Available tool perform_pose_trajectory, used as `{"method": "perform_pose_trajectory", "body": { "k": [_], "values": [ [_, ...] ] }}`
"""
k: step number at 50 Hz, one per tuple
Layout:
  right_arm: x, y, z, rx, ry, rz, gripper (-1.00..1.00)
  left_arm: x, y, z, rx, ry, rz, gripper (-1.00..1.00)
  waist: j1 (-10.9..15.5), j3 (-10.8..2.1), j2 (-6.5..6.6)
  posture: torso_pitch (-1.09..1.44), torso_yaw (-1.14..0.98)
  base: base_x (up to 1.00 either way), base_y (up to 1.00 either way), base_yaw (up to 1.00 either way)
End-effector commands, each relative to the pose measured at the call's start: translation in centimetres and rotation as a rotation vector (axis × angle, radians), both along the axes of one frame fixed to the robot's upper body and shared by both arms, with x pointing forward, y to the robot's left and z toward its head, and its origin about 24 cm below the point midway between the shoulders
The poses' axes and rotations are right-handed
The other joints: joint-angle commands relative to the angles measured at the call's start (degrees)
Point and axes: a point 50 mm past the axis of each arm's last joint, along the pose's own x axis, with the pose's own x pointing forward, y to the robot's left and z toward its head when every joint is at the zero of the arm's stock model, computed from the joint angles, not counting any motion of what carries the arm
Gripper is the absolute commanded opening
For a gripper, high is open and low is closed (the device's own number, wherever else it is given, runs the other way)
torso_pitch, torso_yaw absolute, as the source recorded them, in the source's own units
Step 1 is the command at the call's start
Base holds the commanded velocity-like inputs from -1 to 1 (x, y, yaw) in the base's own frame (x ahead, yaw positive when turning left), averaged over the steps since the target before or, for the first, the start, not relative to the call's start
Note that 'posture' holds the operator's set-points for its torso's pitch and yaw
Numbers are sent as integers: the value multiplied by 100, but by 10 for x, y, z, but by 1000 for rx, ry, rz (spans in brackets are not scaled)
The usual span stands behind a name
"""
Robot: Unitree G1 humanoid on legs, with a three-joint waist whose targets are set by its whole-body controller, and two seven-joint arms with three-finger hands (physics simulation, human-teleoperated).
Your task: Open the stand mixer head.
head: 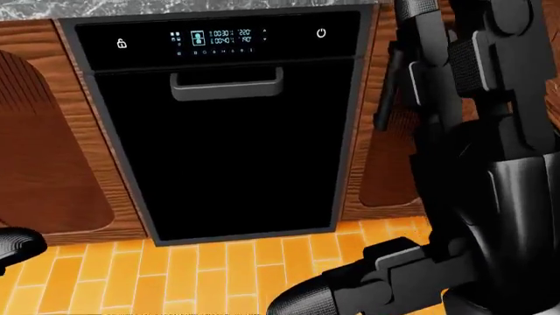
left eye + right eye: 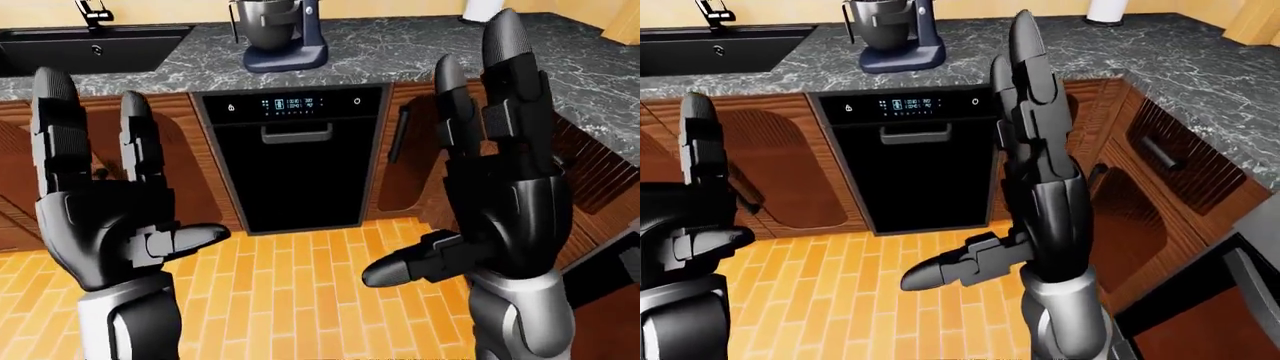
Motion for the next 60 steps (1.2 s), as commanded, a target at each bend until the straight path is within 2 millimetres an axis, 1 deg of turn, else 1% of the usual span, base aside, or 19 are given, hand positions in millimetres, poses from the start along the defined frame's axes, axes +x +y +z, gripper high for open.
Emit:
{"method": "perform_pose_trajectory", "body": {
  "k": [1,5,7,9,13,15,18,22,24,28,32,34,36,41,43,50,52,59,60],
  "values": [
    [-3,0,3,-8,-27,-16,100,-4,-2,5,5,-41,-15,100,10,-112,-67,0,0,0,0,0],
    [-5,4,2,-27,-28,8,100,-4,-1,4,7,-35,-8,100,-65,-218,125,0,0,25,0,0],
    [-3,4,0,-41,-18,-3,100,-5,-1,3,6,-36,-11,100,-108,448,158,0,0,50,0,0],
    [-3,4,-1,-43,-18,-6,100,-4,-1,3,4,-34,-12,100,-137,-218,222,0,0,0,0,0],
    [0,7,-7,-94,9,-21,100,-3,0,2,3,-34,-9,100,-165,297,576,0,0,79,0,0],
    [1,8,-8,-98,8,-25,100,-2,0,2,0,-33,-9,100,-214,-177,517,0,0,0,0,0],
    [-2,7,-6,-74,3,14,100,-2,0,2,1,-33,-9,100,-207,-206,713,0,0,21,0,0],
    [0,8,-8,-91,12,-13,100,-2,0,1,1,-32,-7,100,-112,300,439,0,0,75,0,0],
    [1,8,-8,-98,14,-21,100,-2,0,2,2,-33,-7,100,-126,-95,459,0,0,0,0,0],
    [0,8,-7,-83,9,-3,100,-2,1,2,1,-33,-5,100,-79,-163,42,0,0,0,0,0],
    [-2,8,-6,-73,4,23,100,-2,1,2,0,-31,-4,100,-149,-257,101,0,0,12,0,0],
    [-3,9,-6,-78,-1,25,100,-2,1,2,0,-32,-3,100,-253,281,183,0,0,96,0,0],
    [-1,9,-7,-88,6,6,100,-2,1,2,0,-33,-2,100,-273,335,276,0,0,50,0,0],
    [-4,9,-7,-80,-3,31,100,-2,1,2,0,-33,-4,100,-266,-217,472,0,0,3,0,0],
    [-4,10,-7,-85,-9,30,100,-2,0,2,0,-31,-5,100,-206,298,429,0,0,94,0,0],
    [-5,10,-7,-78,-3,47,100,-2,1,2,1,-32,-4,100,-125,-364,104,0,0,17,0,0],
    [-3,10,-8,-88,7,29,100,-2,1,2,0,-32,-3,100,-175,404,256,0,0,100,0,0],
    [-4,10,-7,-81,8,43,100,-2,2,2,-1,-33,0,100,-248,-249,465,0,0,23,0,0],
    [-3,10,-7,-88,3,36,100,-1,2,2,-1,-33,1,100,-167,291,311,0,0,100,0,0]
  ]
}}
